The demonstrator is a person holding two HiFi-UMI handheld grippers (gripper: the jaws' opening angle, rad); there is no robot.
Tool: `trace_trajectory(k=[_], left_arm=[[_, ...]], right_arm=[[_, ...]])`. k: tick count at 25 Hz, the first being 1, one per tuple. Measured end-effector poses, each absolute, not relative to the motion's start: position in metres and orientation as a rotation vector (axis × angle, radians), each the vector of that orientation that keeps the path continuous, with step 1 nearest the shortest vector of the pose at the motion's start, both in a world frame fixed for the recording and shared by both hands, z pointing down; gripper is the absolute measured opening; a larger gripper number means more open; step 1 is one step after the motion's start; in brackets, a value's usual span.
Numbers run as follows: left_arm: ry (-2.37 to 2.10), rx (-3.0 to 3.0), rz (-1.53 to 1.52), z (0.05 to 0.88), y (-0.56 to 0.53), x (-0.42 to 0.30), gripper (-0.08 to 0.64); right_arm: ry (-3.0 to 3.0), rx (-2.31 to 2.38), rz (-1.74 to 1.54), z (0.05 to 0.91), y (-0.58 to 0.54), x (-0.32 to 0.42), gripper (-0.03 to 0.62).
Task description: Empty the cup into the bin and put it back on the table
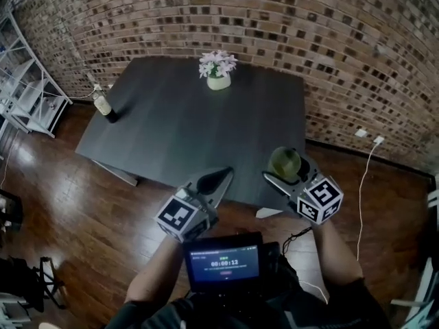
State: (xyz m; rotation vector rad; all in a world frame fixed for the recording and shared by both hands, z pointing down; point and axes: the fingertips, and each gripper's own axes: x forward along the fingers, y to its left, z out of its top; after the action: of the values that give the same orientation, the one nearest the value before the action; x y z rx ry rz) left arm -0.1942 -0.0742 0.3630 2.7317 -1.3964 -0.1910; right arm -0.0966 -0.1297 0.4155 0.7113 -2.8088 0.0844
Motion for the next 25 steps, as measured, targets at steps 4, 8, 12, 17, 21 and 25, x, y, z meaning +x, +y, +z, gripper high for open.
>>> trace_trajectory(k=[4,8,12,17,21,25], left_arm=[[-1.301,2.76,-0.216,0.364,-0.077,-0.173,0.003],[-1.225,2.785,-0.211,0.368,-0.079,-0.149,0.003],[-1.201,2.796,-0.211,0.36,-0.092,-0.124,0.003],[-1.15,2.818,-0.251,0.35,-0.111,-0.084,0.003],[-1.126,2.84,-0.214,0.349,-0.13,-0.043,0.003],[-1.145,2.822,-0.227,0.342,-0.153,-0.009,0.003]], right_arm=[[-2.782,0.851,0.1,0.411,-0.135,-0.059,0.391],[-2.747,0.959,0.103,0.411,-0.142,-0.019,0.391],[-2.724,1.026,0.112,0.406,-0.155,0.019,0.391],[-2.703,1.099,0.104,0.4,-0.174,0.07,0.391],[-2.677,1.144,0.113,0.4,-0.196,0.116,0.391],[-2.661,1.178,0.124,0.399,-0.216,0.161,0.391]])
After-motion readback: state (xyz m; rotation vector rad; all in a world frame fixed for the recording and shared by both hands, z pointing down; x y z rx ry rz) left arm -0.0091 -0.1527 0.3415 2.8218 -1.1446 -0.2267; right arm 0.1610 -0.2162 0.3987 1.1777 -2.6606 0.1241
